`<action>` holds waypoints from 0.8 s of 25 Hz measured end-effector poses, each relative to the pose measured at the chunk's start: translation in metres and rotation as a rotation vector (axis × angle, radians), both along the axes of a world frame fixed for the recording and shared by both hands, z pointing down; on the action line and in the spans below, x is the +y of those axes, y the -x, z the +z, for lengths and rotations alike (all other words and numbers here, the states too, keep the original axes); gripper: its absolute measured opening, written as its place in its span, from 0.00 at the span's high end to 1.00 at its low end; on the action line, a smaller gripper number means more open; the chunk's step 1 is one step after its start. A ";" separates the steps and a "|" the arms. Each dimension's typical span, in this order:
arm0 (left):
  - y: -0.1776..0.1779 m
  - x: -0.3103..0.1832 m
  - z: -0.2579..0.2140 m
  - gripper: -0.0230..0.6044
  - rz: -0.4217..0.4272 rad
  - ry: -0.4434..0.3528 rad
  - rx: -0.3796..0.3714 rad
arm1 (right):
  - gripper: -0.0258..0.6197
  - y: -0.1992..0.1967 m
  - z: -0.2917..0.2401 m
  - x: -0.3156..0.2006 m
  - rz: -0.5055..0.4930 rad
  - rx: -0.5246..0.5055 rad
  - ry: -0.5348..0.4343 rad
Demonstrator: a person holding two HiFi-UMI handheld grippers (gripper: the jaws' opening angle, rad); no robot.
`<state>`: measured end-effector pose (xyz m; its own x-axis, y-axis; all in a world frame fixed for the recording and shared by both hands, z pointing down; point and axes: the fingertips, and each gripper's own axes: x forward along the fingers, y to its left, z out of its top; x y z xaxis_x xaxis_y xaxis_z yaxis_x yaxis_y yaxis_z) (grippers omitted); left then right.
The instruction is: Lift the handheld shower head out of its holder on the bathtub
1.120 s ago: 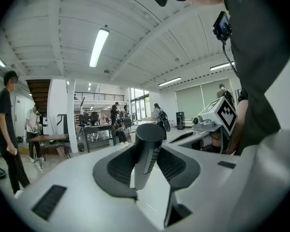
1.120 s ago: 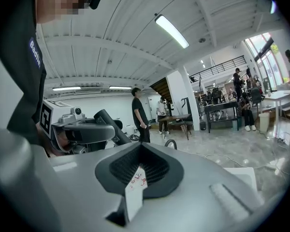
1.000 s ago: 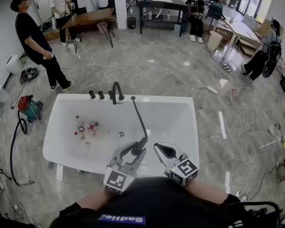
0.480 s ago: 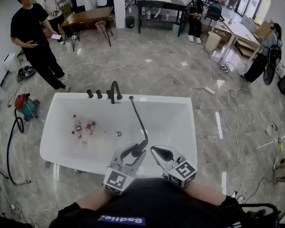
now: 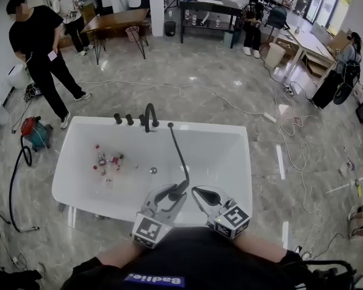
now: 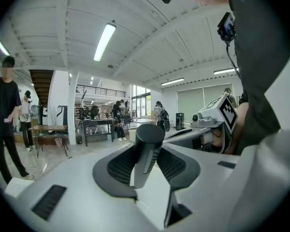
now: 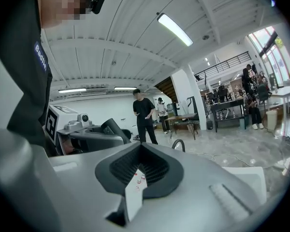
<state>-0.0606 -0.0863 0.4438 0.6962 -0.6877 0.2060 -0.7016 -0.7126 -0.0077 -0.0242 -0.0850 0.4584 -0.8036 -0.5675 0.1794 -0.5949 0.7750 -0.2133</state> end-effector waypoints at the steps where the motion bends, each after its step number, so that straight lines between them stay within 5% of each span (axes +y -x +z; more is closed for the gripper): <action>1: 0.001 0.000 0.001 0.75 0.002 -0.001 -0.009 | 0.96 0.001 0.001 0.000 0.000 -0.006 0.003; 20: -0.008 0.000 -0.005 0.75 0.006 -0.025 -0.023 | 0.96 -0.006 0.000 -0.002 -0.001 -0.024 0.027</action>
<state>-0.0523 -0.0868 0.4384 0.6958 -0.6883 0.2052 -0.6964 -0.7165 -0.0416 -0.0178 -0.0871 0.4585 -0.8082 -0.5621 0.1753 -0.5888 0.7692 -0.2482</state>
